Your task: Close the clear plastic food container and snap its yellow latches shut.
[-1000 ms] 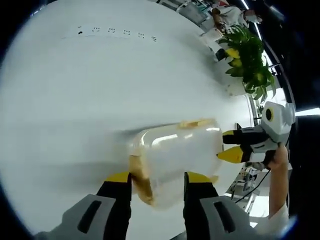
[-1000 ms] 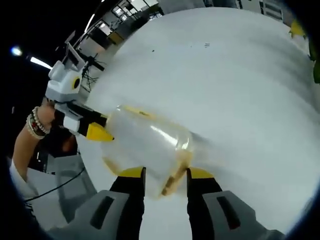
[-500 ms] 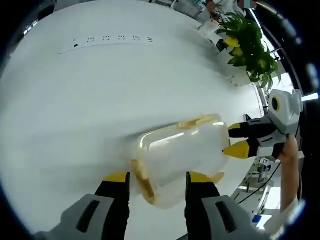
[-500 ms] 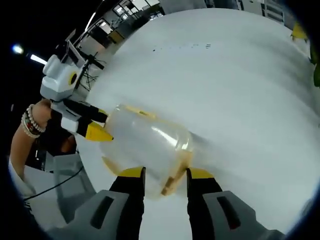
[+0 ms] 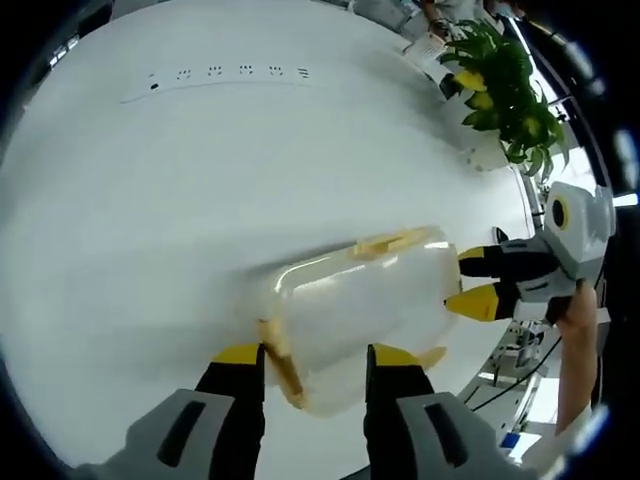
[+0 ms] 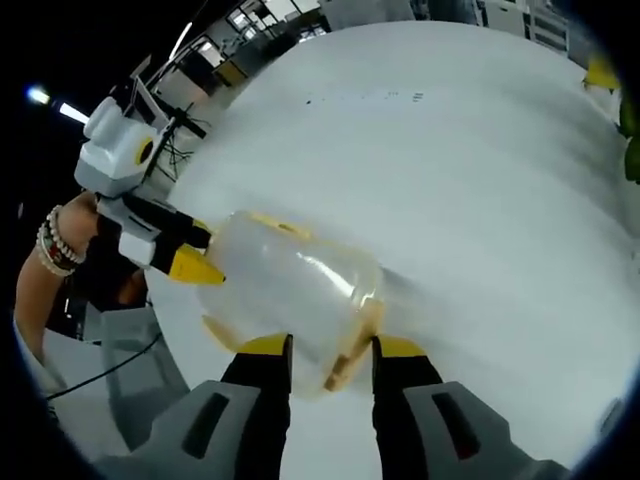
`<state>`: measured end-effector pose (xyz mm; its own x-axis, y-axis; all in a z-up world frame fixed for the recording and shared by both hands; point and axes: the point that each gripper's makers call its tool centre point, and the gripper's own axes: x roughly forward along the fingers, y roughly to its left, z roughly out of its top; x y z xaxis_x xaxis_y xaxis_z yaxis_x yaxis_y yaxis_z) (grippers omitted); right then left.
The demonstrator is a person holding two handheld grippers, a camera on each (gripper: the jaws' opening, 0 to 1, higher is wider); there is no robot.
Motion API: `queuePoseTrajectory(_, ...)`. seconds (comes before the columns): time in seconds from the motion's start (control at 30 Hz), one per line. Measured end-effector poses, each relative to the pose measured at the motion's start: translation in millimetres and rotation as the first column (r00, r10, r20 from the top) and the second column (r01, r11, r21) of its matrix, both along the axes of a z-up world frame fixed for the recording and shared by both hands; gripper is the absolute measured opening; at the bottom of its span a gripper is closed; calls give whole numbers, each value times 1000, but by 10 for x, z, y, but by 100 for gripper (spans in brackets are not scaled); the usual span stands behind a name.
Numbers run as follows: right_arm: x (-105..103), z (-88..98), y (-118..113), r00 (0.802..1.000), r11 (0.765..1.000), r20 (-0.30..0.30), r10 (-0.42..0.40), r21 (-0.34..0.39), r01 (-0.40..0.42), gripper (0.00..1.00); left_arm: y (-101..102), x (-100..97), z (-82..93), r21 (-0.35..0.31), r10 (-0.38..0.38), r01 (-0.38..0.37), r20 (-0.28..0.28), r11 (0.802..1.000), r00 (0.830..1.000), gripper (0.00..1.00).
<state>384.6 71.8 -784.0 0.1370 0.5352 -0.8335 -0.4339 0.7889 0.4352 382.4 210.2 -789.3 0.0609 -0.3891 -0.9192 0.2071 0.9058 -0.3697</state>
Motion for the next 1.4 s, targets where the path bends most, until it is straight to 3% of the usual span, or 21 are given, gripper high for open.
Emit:
queuePoseTrajectory(0.17,-39,3,13,999,999,-17,-40,-9,40,26,1,26,-4,10,3,-3,7,1000,1000,31)
queuePoseTrajectory(0.7,-73,6,26,998,998,-31,-63,-26,62,24,-23,55,-19,-3,60,-60,9,998,998,28)
queuePoseTrajectory(0.73,-66,13,29,997,997,-33,-70,-26,69,24,39,-19,1,30,116,-115,-45,993,992,28)
queuePoseTrajectory(0.77,-62,15,25,998,998,-31,-62,-26,61,24,-14,20,4,17,67,-66,-5,998,998,28)
queuePoseTrajectory(0.8,-62,27,27,998,998,-27,-61,-21,61,24,-19,21,10,26,37,-36,-10,999,999,28)
queuePoseTrajectory(1.0,-7,31,6,997,997,-28,-74,2,74,21,-80,44,21,14,58,-58,-30,998,998,29)
queuePoseTrajectory(1.03,-22,37,10,991,993,-57,-117,2,118,21,-71,45,26,19,59,-58,-31,998,998,29)
queuePoseTrajectory(1.1,-44,53,38,996,997,-46,-75,-6,74,21,-86,67,29,21,57,-56,-26,998,998,29)
queuePoseTrajectory(1.4,-40,37,49,996,997,-43,-75,-7,75,23,-92,112,39,10,42,-42,-9,999,999,30)
